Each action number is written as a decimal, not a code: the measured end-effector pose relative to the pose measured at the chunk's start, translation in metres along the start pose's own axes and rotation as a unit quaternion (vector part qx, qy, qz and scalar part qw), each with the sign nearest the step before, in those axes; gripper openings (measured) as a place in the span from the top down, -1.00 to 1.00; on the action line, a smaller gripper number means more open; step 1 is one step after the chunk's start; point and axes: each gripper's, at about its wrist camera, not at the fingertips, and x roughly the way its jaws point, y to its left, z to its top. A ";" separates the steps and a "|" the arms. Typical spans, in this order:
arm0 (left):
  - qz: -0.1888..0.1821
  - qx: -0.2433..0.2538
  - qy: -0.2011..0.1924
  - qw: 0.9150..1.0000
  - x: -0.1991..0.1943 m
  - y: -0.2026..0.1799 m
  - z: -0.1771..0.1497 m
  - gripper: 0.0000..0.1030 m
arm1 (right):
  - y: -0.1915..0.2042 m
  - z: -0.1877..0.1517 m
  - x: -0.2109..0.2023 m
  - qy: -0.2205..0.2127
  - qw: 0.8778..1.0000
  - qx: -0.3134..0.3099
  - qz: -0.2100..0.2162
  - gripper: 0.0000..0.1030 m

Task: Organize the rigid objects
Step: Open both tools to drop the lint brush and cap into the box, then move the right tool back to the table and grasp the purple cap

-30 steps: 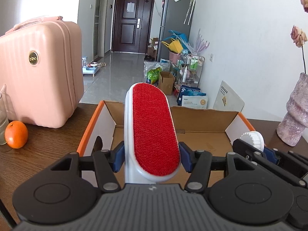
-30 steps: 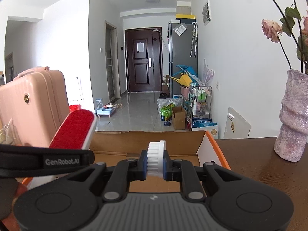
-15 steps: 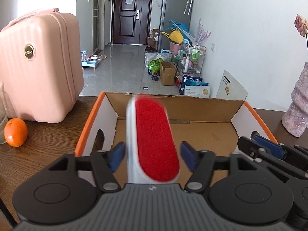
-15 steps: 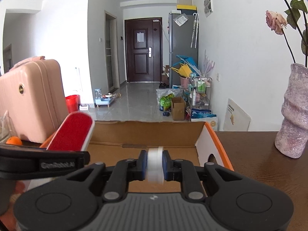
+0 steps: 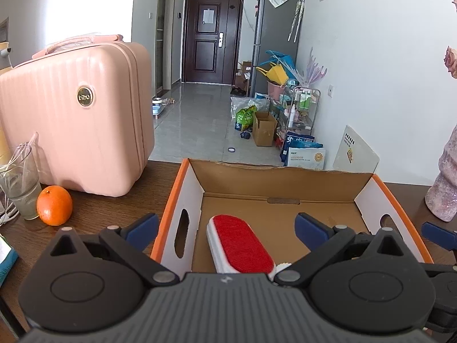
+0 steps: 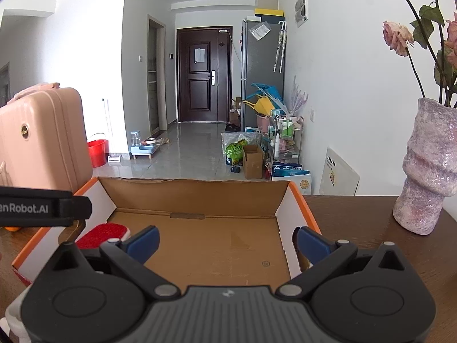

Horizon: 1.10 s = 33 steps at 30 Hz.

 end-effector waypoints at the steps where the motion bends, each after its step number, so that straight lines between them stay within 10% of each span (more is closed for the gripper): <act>1: 0.000 0.001 -0.003 1.000 -0.002 0.000 0.000 -1.00 | 0.000 0.000 -0.001 -0.001 1.000 0.001 0.001 -1.00; 33: 0.001 0.017 -0.091 0.996 -0.086 0.023 -0.044 -1.00 | 0.001 -0.033 -0.096 -0.068 0.997 -0.033 0.015 -1.00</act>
